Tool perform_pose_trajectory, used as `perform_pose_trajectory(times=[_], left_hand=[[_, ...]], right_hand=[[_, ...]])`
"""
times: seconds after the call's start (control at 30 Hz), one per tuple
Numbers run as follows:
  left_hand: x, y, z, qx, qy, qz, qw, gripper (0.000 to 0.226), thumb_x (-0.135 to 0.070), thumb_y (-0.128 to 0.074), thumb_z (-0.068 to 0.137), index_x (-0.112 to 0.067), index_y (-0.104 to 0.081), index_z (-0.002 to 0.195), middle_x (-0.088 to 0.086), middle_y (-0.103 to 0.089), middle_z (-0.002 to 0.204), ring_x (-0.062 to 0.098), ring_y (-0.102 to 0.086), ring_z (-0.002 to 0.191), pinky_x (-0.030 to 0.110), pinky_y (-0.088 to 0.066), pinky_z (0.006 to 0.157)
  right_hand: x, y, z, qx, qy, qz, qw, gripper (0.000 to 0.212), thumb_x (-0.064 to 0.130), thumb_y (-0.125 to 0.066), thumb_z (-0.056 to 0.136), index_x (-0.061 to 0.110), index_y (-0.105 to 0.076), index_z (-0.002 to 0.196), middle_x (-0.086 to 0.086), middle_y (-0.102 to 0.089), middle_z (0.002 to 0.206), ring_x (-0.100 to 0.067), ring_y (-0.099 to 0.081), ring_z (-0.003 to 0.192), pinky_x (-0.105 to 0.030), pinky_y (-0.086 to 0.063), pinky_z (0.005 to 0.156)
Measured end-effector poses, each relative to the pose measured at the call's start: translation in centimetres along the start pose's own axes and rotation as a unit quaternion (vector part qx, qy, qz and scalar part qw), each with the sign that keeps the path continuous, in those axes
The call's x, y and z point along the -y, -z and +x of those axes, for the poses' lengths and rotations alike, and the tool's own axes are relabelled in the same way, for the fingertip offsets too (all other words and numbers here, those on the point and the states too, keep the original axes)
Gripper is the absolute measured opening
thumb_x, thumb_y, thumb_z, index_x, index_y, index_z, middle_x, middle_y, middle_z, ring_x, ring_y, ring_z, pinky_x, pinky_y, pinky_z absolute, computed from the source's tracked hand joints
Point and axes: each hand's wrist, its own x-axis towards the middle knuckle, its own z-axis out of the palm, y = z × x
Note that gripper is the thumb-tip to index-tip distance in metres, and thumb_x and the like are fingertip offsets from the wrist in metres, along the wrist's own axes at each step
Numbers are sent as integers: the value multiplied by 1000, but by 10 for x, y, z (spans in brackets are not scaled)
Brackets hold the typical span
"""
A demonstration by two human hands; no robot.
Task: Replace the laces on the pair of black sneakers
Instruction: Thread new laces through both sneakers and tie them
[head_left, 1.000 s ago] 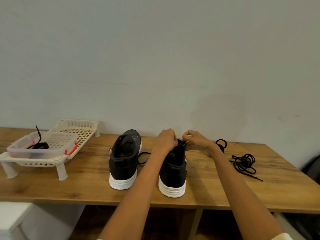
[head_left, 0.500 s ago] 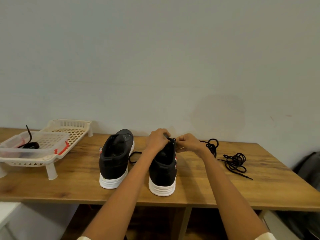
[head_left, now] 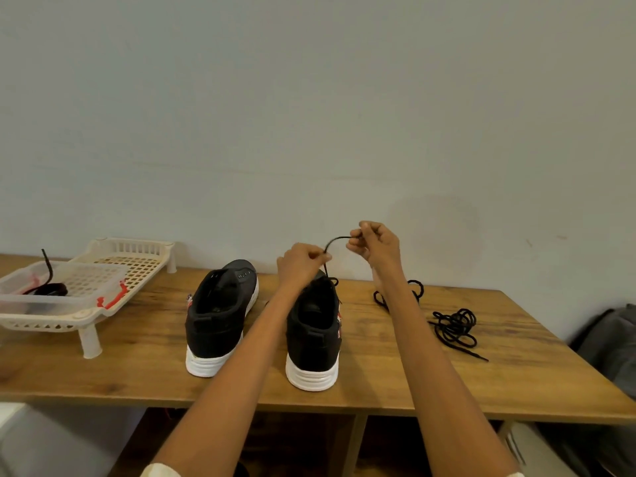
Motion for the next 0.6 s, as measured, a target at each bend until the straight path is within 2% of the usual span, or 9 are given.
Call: perform_pose_trajectory(times=[0.07,0.1,0.2,0.3,0.37,0.43,0.53,0.6], left_hand=[[-8,13,2,-50,3,-128,991,18,-24,-68,86,-11,-75,95,6,-73,97,17,-64,91,29,-47,83],[-13,19,2,-56,-8,-150,987,15,-18,-68,85,-10,-75,94,6,-73,96,15,-64,89,25,-47,80],[-25,21,-2,-24,-55,-109,992,12,-9,-66,83,-11,-77,89,3,-74,93,11,-65,89,23,-48,81],[-21,16,-6,-22,-71,-96,993,10,-10,-69,81,-12,-76,88,3,-74,90,11,-65,86,21,-48,80],[-16,18,-6,-21,-77,-127,989,9,-11,-69,82,-13,-74,89,3,-72,90,12,-63,85,22,-47,80],[-12,21,-5,5,-85,-153,985,14,-10,-65,87,-13,-72,100,3,-67,94,12,-59,86,22,-45,80],[-3,16,-6,92,-60,-122,986,25,-11,-57,93,-7,-65,117,0,-62,104,12,-56,96,21,-41,82],[6,7,-3,155,-46,-68,985,25,-15,-60,92,-7,-67,114,0,-64,107,11,-57,98,20,-41,83]], right_hand=[[-7,7,-5,58,-33,-129,989,16,13,-56,95,0,-62,103,-10,-64,78,-10,-62,58,-24,-57,63],[-11,8,-7,99,-52,-186,976,19,12,-57,95,0,-63,107,-9,-64,76,-10,-61,57,-24,-58,63],[-13,0,-9,202,-101,-269,936,19,8,-56,94,3,-64,111,-5,-63,70,-12,-62,57,-27,-59,66],[-11,-5,-8,243,-112,-303,915,10,8,-58,94,8,-68,94,-2,-64,67,-12,-63,58,-25,-58,65],[-12,-5,-9,209,-83,-319,921,12,10,-58,93,6,-69,90,-3,-65,68,-12,-63,59,-30,-59,70],[-11,-7,-9,130,-30,-297,945,15,9,-56,94,2,-69,93,-7,-65,72,-14,-62,60,-33,-58,72],[5,-16,-5,30,33,-130,991,17,5,-51,96,3,-67,99,-8,-64,76,-14,-62,64,-29,-57,71],[24,-21,-1,3,74,-17,997,16,4,-50,97,5,-66,98,-7,-63,78,-14,-62,66,-28,-57,71]])
